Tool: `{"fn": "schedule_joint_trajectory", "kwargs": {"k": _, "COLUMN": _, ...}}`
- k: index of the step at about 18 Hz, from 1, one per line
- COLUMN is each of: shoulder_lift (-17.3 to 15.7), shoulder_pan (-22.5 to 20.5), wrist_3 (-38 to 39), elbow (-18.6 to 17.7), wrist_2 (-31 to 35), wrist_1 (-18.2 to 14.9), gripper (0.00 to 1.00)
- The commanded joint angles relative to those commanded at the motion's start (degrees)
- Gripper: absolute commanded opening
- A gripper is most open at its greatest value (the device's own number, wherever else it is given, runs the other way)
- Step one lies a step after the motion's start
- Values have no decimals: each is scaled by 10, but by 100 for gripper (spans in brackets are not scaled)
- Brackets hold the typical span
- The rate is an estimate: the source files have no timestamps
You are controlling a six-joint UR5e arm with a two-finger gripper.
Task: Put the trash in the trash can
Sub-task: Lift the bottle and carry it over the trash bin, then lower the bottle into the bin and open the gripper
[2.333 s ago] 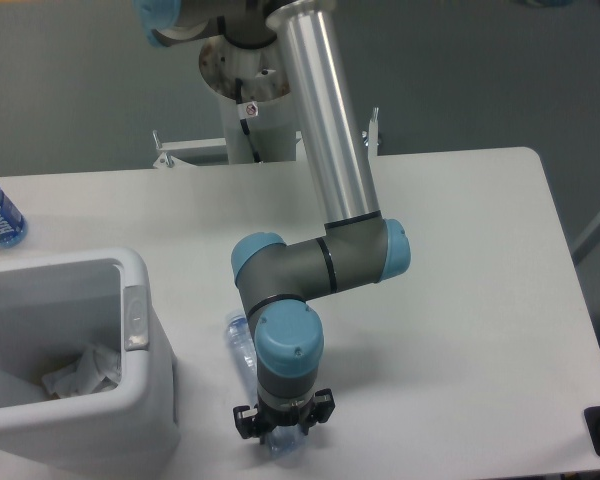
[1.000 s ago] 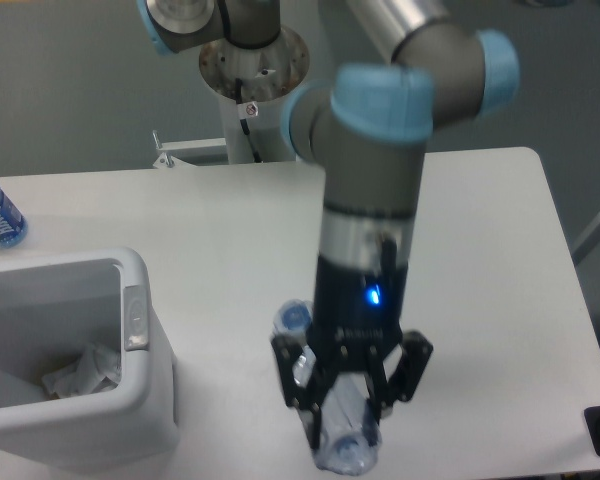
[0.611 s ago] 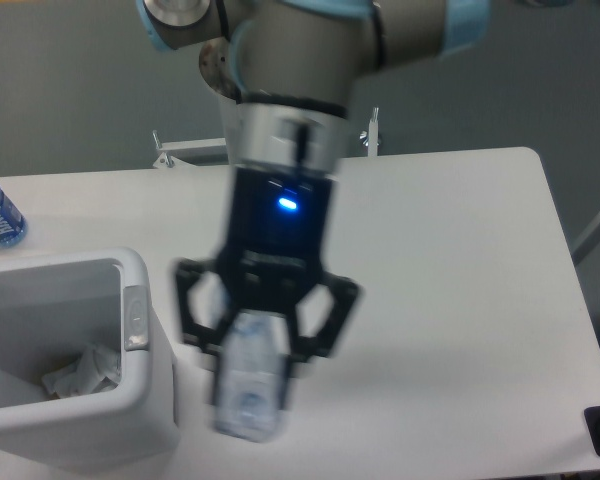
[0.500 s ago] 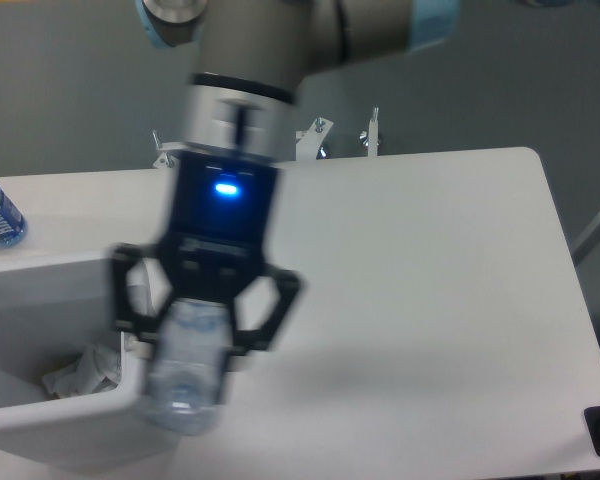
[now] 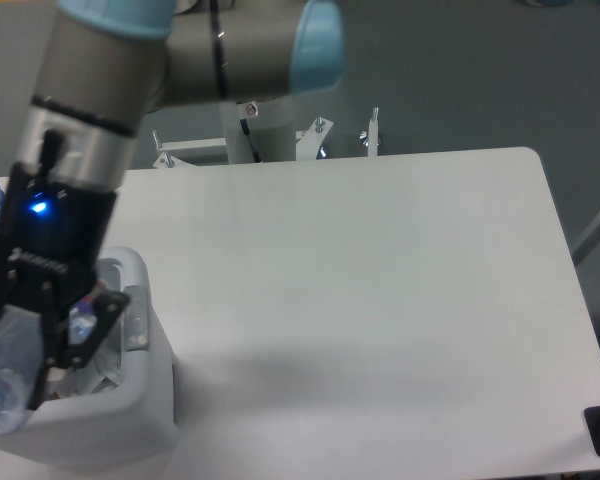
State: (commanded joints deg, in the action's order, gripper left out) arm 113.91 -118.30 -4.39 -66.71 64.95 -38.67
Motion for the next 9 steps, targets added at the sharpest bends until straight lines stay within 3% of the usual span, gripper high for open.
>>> {"fn": "schedule_joint_trajectory", "kwargs": {"k": 6, "shoulder_lift": -11, "shoulder_pan": -19, "wrist_3": 1, "elbow": -10, "wrist_2": 2, "wrist_1": -3, "gripper": 100}}
{"fn": "schedule_joint_trajectory", "kwargs": {"k": 9, "shoulder_lift": -19, "shoulder_pan": -41, "wrist_3": -4, "elbow": -12, "wrist_2": 92, "wrist_1": -6, "gripper": 100}}
